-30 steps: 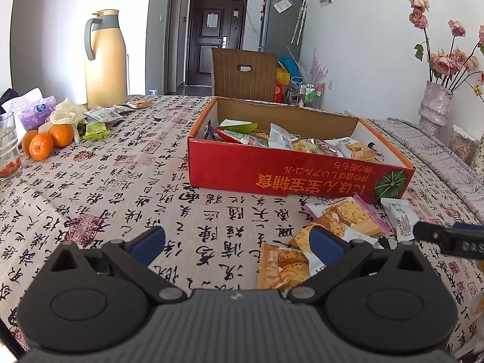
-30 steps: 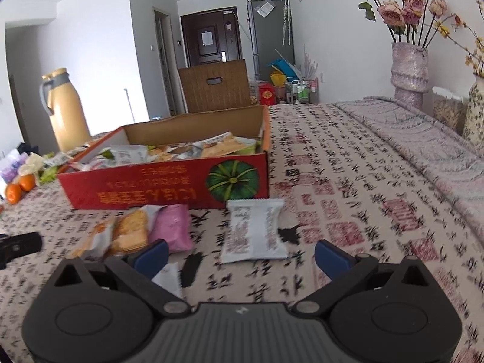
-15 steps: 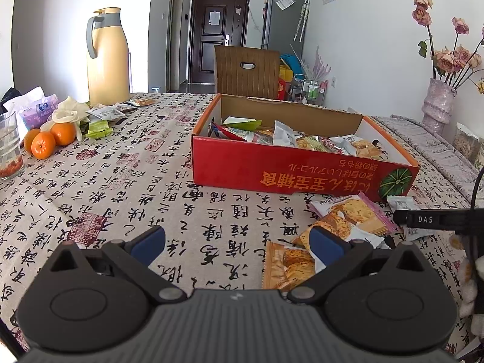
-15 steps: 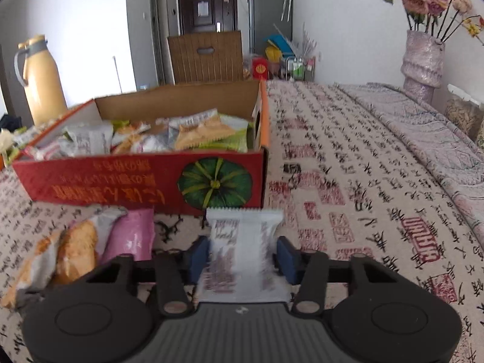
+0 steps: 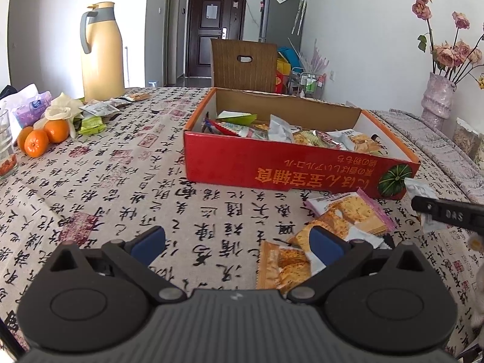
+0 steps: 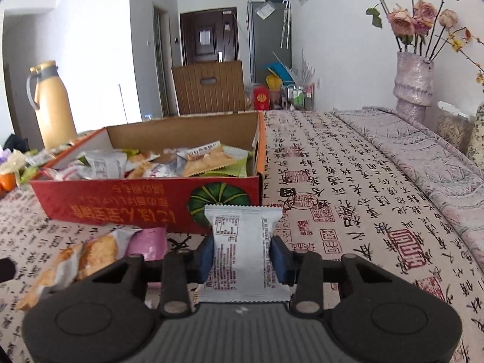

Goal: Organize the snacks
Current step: 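Grasp a white printed packet with the right gripper while the left grasps a pumpkin-seed crisp packet, then carry both packets into the red box and open both grippers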

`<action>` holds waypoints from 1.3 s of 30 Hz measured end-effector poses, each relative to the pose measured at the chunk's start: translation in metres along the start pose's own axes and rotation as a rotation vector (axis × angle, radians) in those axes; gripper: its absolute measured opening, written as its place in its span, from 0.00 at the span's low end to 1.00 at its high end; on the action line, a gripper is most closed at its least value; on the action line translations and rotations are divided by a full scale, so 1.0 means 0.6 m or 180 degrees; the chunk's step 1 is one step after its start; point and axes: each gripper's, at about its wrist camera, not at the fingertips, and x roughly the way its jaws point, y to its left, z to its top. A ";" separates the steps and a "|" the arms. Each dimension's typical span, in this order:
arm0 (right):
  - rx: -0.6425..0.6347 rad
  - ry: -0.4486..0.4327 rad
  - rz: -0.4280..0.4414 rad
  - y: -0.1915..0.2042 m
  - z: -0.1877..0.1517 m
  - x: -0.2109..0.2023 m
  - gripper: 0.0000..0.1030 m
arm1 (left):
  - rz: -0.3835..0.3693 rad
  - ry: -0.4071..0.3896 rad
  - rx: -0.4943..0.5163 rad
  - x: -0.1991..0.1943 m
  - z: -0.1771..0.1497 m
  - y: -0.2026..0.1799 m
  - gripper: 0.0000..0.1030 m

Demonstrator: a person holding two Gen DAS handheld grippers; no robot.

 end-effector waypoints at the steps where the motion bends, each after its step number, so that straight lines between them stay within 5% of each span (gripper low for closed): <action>1: 0.0011 -0.0015 0.0014 -0.003 -0.002 -0.005 0.38 | -0.0022 0.0009 0.0000 0.002 0.003 -0.003 1.00; 16: 0.0121 0.0005 0.0165 -0.016 -0.041 -0.043 0.38 | -0.0238 0.0366 -0.0052 0.064 0.024 -0.077 0.99; 25: 0.0141 0.0008 0.0243 -0.016 -0.047 -0.044 0.38 | -0.0447 0.0598 -0.0171 0.085 0.009 -0.076 0.52; 39: 0.0140 -0.0030 0.0255 -0.014 -0.044 -0.051 0.38 | -0.0371 0.0394 -0.0101 0.061 0.016 -0.064 0.46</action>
